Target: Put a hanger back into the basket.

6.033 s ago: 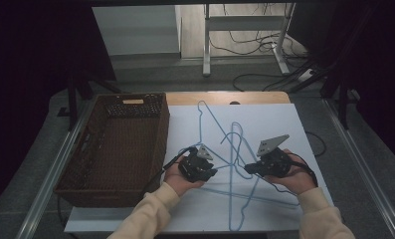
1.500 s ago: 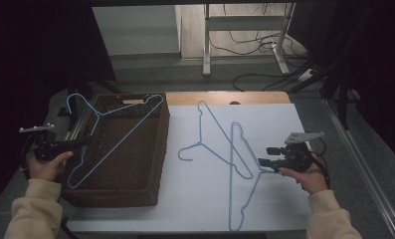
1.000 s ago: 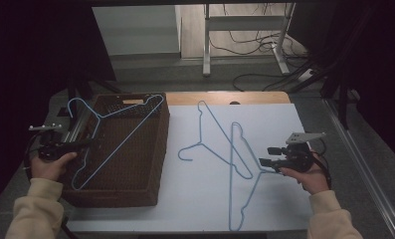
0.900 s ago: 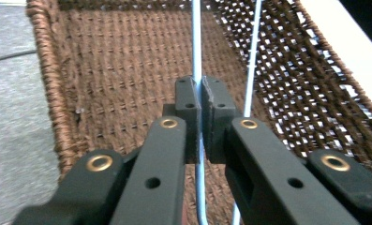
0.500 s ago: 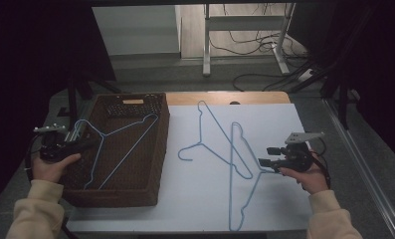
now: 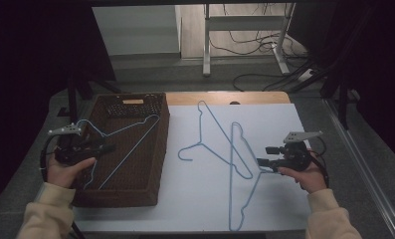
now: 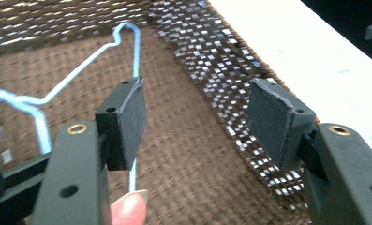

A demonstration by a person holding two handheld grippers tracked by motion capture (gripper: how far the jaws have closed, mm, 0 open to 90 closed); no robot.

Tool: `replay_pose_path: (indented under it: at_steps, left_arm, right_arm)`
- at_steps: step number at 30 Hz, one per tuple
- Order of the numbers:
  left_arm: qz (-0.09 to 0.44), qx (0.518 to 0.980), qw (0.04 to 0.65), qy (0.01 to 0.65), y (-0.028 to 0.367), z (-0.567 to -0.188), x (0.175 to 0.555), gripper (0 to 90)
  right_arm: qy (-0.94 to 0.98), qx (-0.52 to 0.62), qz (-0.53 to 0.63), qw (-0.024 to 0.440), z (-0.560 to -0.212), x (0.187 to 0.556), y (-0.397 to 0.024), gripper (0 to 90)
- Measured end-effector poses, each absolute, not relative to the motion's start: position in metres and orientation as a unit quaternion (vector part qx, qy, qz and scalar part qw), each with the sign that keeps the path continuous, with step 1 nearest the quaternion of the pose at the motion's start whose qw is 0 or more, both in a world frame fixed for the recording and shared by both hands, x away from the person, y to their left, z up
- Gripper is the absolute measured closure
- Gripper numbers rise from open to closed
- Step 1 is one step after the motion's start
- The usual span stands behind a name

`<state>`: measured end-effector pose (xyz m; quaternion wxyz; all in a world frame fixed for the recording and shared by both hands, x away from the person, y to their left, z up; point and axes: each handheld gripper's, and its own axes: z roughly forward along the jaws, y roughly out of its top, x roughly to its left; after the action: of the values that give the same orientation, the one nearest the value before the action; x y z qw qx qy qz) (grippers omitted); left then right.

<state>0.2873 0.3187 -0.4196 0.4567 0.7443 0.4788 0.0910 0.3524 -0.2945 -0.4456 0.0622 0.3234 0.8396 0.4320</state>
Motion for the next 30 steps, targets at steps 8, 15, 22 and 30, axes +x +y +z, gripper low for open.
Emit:
replay_pose_path:
  at_steps: [8, 15, 22, 30]
  left_arm:
    - [0.073, 0.763, 0.466, 0.442, 0.292, -0.422, 0.282, 33.9]
    - [0.059, 0.776, 0.476, 0.41, 0.267, -0.419, 0.28, 31.9]
    - [0.057, 0.792, 0.462, 0.394, 0.24, -0.423, 0.278, 30.3]
    - [0.053, 0.799, 0.46, 0.383, 0.224, -0.425, 0.274, 30.1]
  right_arm:
    - [0.842, 0.333, 0.419, 0.065, -0.447, 0.352, -0.29, 30.6]
    - [0.845, 0.336, 0.41, 0.073, -0.445, 0.345, -0.284, 29.7]
    - [0.835, 0.365, 0.402, 0.087, -0.444, 0.332, -0.285, 29.4]
    - [0.826, 0.405, 0.379, 0.106, -0.447, 0.318, -0.29, 29.6]
